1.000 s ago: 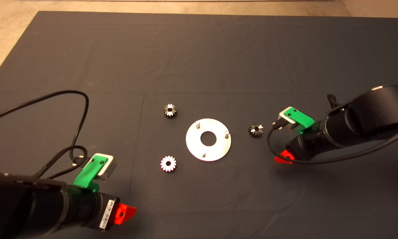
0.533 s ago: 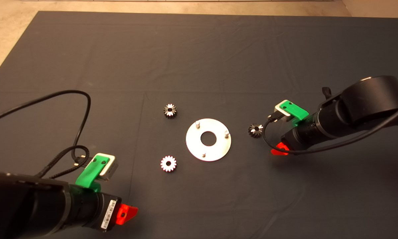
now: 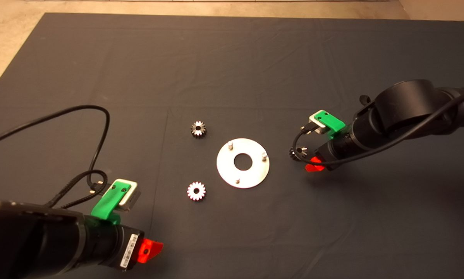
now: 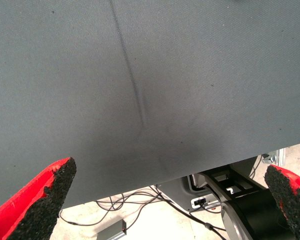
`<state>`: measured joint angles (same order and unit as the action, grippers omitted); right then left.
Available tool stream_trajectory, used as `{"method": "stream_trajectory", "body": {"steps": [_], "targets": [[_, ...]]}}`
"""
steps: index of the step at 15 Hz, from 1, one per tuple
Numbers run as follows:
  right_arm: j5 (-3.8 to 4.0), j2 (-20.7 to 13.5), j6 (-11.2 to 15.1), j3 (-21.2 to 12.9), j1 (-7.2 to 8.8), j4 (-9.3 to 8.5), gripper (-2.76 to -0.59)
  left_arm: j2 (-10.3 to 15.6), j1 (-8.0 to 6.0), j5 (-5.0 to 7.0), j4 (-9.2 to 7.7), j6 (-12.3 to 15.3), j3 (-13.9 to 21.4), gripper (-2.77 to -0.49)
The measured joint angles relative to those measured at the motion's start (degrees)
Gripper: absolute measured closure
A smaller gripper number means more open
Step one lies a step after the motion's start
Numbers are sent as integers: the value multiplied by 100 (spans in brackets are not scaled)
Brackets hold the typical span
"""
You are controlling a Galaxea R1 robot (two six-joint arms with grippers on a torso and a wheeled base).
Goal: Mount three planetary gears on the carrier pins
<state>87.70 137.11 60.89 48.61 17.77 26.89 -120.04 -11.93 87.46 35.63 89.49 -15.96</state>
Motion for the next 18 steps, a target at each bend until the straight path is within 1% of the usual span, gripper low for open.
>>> {"method": "stream_trajectory", "body": {"steps": [5, 7, 8, 10, 12, 13, 16, 18], "targets": [[-5, 85, -1, 163, 0, 4, -273, -13, 0, 0, 0, 0, 0, -275], [-91, 149, -1, 262, 0, 4, -273, -13, 1, -2, 0, 0, 0, -275], [-111, 212, 0, 315, -2, 4, -273, -13, 1, -2, 2, 0, 0, -275], [-182, 338, 2, 385, -2, 4, -273, -13, 1, -2, 0, 0, 0, -275], [-316, 372, -1, 434, -4, 4, -273, -13, 1, -5, 0, 0, 0, -275], [-366, 372, -1, 459, -5, 4, -273, -16, 0, -5, 1, 1, 0, -275], [-391, 405, -1, 538, -15, 4, -273, -13, 1, -2, 0, 12, 0, -275], [-394, 405, -1, 552, -15, 4, -273, -14, 1, -2, 0, 17, 0, -275]]}}
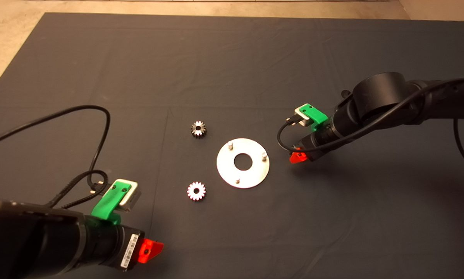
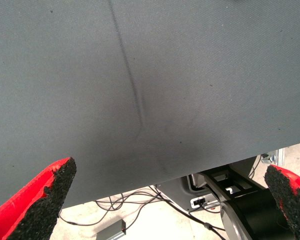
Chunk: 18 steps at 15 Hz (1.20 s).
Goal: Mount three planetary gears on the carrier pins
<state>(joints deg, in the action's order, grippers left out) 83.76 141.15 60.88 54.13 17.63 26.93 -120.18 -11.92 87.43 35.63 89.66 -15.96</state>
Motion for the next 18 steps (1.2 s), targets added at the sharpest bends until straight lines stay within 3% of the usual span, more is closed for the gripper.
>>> {"method": "stream_trajectory", "body": {"steps": [6, 12, 18], "targets": [[-13, 46, 0, 33, -38, 0, -273, 0, 0, 0, 2, 6, 0, -275], [-16, 74, 0, 93, -324, 0, -273, 1, 0, 0, 0, 9, 0, -275], [-45, 177, -52, 355, -335, 7, -273, 1, -1, 0, 0, 12, 0, -275]]}}
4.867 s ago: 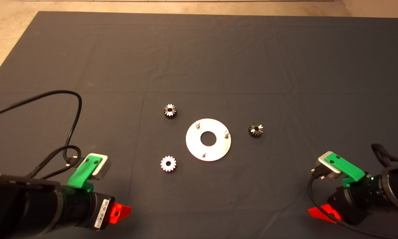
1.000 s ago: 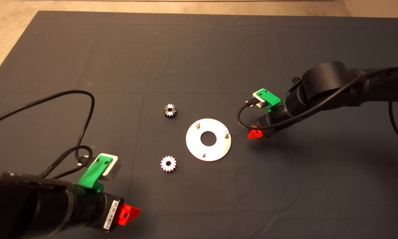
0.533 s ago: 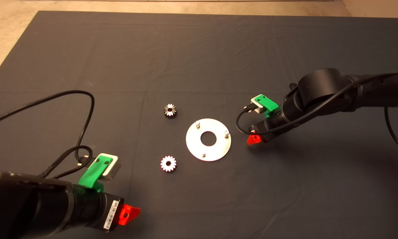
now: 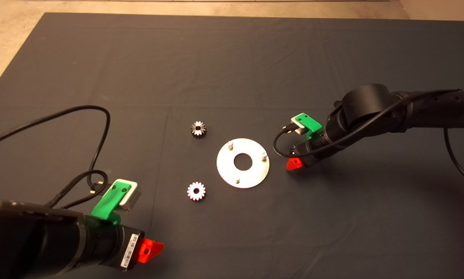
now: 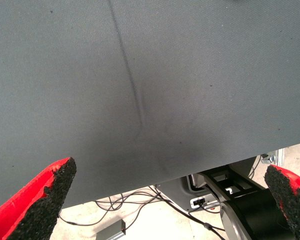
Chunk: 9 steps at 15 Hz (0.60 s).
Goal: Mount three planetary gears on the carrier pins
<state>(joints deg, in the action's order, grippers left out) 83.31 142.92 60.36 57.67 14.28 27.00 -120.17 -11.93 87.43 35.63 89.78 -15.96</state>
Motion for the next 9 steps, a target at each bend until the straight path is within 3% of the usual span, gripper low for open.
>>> {"method": "stream_trajectory", "body": {"steps": [2, 4, 9], "targets": [[-115, 63, -150, 118, 0, 0, -272, 0, 1, 0, 0, 13, 0, -275], [-128, 84, -190, 176, 0, 0, -271, 2, 1, 0, 0, 15, 0, -275], [-156, 90, -204, 252, 0, 0, -242, 2, 1, 0, 0, 15, 0, -275]]}}
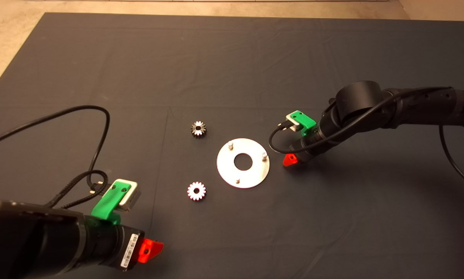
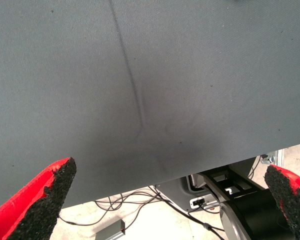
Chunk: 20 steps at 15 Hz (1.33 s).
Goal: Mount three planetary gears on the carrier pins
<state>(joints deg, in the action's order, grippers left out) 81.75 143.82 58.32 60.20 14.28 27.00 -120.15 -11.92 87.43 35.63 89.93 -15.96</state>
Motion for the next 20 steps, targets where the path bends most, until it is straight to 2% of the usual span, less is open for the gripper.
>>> {"method": "stream_trajectory", "body": {"steps": [2, 7, 9, 11, 13, 14, 20], "targets": [[2, 0, 0, 0, 0, 0, -240, 2, -1, -2, 0, 0, 0, -275], [0, 0, -2, 2, 2, 20, -212, 25, 0, 0, 0, 0, 0, -275], [-5, 0, -2, 13, 2, 23, -212, 37, 0, 0, 0, 0, 0, -275], [-2, 0, -7, 52, 4, 26, -198, 44, 0, -2, 0, 0, 0, -275], [-5, 0, -83, 61, 2, 26, -196, 48, 0, 0, 0, 0, 0, -275], [-5, 0, -118, 63, 2, 26, -187, 48, 0, 0, 0, 0, 0, -275], [-13, 0, -129, 112, 5, 28, -168, 50, 0, 0, 0, 0, 0, -275]]}}
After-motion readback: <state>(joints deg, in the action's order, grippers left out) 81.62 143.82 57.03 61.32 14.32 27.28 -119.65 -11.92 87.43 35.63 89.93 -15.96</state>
